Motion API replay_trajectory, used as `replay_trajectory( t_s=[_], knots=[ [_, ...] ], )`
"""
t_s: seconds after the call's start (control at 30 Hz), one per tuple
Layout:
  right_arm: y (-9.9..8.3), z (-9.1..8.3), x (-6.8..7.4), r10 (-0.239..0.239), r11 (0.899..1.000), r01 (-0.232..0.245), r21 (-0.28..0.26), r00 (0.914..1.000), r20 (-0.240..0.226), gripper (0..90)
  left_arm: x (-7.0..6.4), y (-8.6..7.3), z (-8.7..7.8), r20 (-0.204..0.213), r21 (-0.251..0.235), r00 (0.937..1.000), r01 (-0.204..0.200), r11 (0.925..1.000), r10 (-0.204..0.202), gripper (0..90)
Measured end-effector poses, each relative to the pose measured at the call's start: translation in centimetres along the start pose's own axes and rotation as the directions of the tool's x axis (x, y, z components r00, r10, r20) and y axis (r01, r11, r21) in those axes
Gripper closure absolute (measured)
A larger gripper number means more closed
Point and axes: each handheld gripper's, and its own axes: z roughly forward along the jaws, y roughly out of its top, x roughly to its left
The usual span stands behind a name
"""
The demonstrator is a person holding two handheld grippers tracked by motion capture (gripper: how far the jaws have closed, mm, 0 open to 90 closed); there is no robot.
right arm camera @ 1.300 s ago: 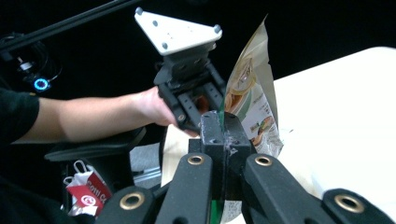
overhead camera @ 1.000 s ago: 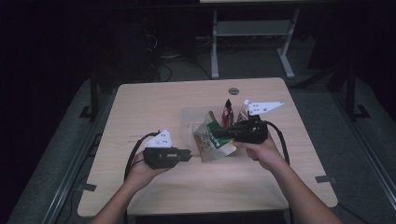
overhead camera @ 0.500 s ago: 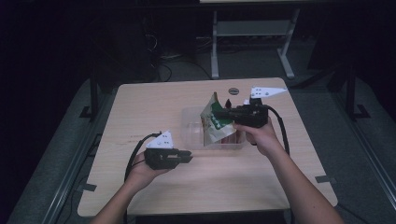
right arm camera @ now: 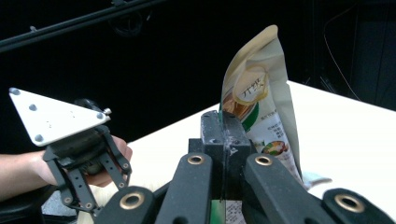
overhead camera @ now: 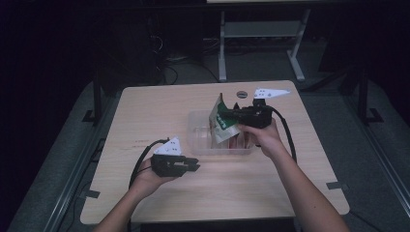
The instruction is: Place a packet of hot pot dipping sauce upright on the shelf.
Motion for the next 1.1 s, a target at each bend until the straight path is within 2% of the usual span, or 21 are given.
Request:
replay_trajectory(
  t_s=[0.27, 0.67, 0.87, 1.1],
  knots=[
    [-1.4, 0.9, -0.5, 0.01, 0.999, -0.012, 0.038, 0.9995, 0.029, 90.0, -0.1, -0.1, 0.3, 0.009, 0.025, 0.9999, -0.012, 0.9996, 0.012, 74.2],
    [-1.8, 1.7, -0.4, -0.026, 0.996, 0.02, 0.086, 0.997, 0.072, 89.2, -0.2, -0.2, 0.6, 0.022, 0.039, 0.9997, -0.008, 0.9992, 0.007, 72.9],
    [-1.7, 1.7, -0.2, -0.029, 0.995, 0.021, 0.099, 0.9962, 0.082, 80.3, -0.2, -0.2, 0.7, 0.022, 0.037, 0.9998, -0.003, 0.9993, 0.003, 72.5],
    [-1.5, 1.2, 0.2, -0.047, 0.993, 0.035, 0.115, 0.9937, 0.101, 75.4, -0.2, -0.2, 0.8, 0.023, 0.035, 0.9997, -0.001, 0.9994, 0.001, 72.4]
  ],
)
